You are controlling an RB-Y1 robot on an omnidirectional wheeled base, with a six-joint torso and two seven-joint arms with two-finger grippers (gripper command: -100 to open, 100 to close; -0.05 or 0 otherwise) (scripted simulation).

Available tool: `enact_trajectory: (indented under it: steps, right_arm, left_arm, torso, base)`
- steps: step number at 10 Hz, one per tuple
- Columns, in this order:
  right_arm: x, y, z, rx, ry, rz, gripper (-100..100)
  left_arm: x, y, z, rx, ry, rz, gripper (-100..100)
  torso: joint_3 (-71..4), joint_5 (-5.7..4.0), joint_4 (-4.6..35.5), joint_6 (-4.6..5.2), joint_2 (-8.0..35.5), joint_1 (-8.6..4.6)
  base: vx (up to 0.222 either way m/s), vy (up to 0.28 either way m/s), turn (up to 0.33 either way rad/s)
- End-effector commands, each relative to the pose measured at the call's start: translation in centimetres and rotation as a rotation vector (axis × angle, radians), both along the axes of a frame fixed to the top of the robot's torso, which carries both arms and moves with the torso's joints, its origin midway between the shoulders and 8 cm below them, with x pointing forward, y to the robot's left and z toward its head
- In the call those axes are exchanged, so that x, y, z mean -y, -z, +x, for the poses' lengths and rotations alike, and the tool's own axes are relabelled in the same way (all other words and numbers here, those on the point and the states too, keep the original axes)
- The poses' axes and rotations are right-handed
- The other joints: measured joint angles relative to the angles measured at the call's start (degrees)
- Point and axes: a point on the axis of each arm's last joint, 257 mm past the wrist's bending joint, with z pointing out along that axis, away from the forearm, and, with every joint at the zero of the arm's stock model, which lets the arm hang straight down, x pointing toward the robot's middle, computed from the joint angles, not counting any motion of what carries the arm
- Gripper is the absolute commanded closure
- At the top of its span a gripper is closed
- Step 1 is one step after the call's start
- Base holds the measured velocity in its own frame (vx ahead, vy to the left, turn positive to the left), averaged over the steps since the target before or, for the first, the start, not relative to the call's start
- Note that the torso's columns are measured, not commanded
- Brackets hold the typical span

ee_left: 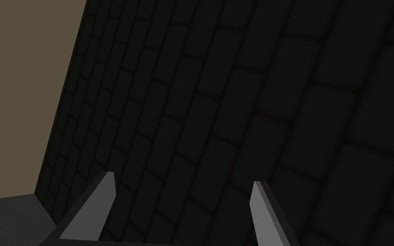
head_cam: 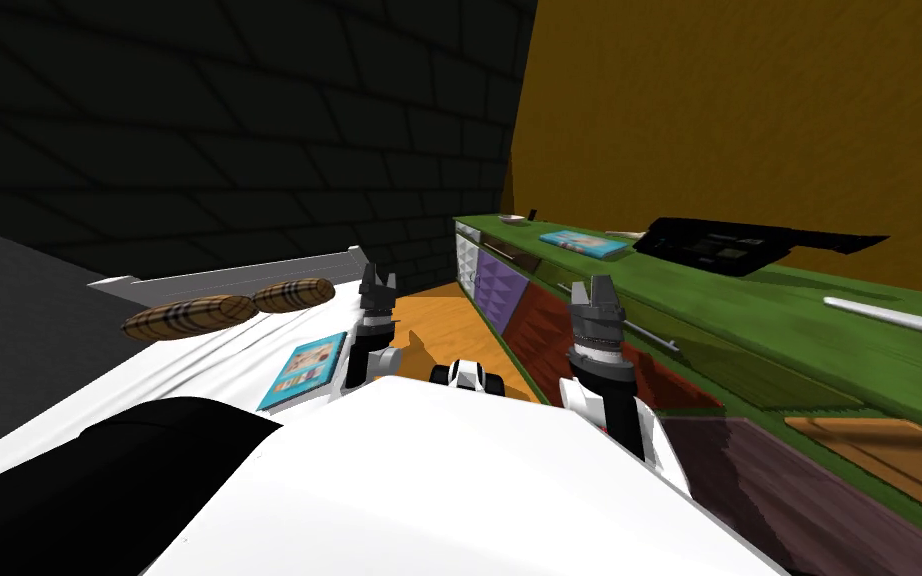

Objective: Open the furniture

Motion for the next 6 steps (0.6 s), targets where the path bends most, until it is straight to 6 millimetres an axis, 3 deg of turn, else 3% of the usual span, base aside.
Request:
enact_trajectory:
  steps: [1, 6]
  right_arm:
    - [0.4, 1.6, 0.8, -0.054, 0.073, -0.107, -100]
    - [2.5, 5.8, 2.1, -0.191, 0.266, -0.362, -100]
  left_arm:
    - [0.0, 0.0, 0.0, 0.000, 0.000, 0.000, 0]
    - [0.0, 0.0, 0.0, 0.000, 0.000, 0.000, 0]
  torso:
    - [-0.01, 0.00, -0.01, -0.01, -0.03, 0.02]
    - [0.01, -0.01, 0.01, -0.01, 0.02, -0.01]
  base:
    - [0.056, 0.041, 0.040]
    - [0.060, 0.041, 0.099]
